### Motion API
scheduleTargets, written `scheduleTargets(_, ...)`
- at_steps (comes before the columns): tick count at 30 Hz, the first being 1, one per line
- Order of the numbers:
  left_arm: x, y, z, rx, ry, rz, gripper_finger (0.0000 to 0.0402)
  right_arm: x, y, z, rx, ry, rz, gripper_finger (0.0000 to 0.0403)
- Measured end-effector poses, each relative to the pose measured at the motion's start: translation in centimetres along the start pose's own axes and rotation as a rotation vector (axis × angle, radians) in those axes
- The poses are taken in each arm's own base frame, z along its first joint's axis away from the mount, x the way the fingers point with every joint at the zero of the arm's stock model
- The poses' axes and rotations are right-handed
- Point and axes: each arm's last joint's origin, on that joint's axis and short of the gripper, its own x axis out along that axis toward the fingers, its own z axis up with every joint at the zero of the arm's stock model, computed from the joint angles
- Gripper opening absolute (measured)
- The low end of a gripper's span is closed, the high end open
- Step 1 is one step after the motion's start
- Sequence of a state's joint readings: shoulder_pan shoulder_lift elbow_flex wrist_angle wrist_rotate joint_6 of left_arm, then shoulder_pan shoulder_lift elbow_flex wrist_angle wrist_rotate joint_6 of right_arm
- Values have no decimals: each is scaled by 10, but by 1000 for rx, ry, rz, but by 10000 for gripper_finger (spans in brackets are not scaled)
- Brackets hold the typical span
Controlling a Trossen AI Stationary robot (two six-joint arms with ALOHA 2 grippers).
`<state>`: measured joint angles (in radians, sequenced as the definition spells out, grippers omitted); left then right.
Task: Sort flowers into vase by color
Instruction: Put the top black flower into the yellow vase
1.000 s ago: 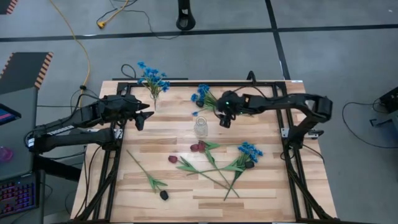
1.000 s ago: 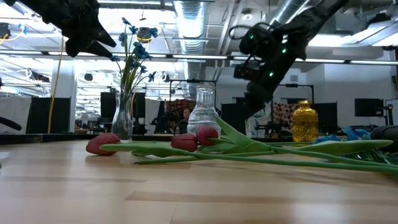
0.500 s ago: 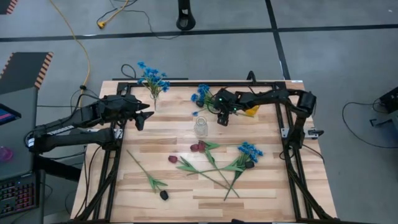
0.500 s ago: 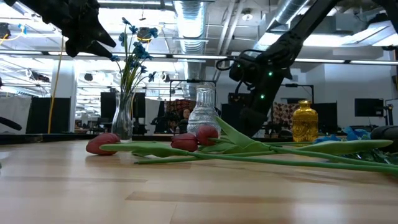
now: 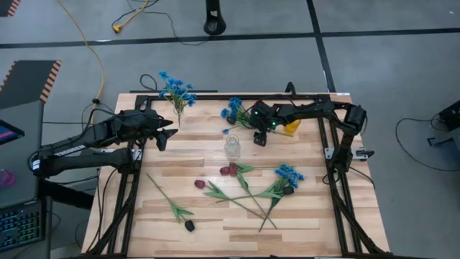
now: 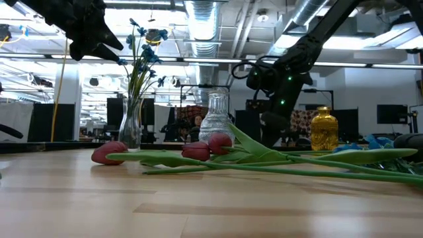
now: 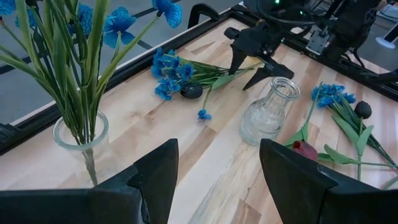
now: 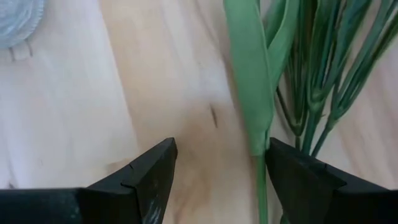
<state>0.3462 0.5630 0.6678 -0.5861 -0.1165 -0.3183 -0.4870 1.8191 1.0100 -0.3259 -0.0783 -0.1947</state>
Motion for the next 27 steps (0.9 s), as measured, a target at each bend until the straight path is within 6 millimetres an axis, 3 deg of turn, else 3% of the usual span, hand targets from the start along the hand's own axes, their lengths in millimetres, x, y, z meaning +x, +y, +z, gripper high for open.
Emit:
scheduleTargets(21,0,0,0,0,0,0,213,0,3,0,5,-10,104,274)
scheduleTargets(27,0,0,0,0,0,0,213,-1,-1,-1,16,-11,96,236)
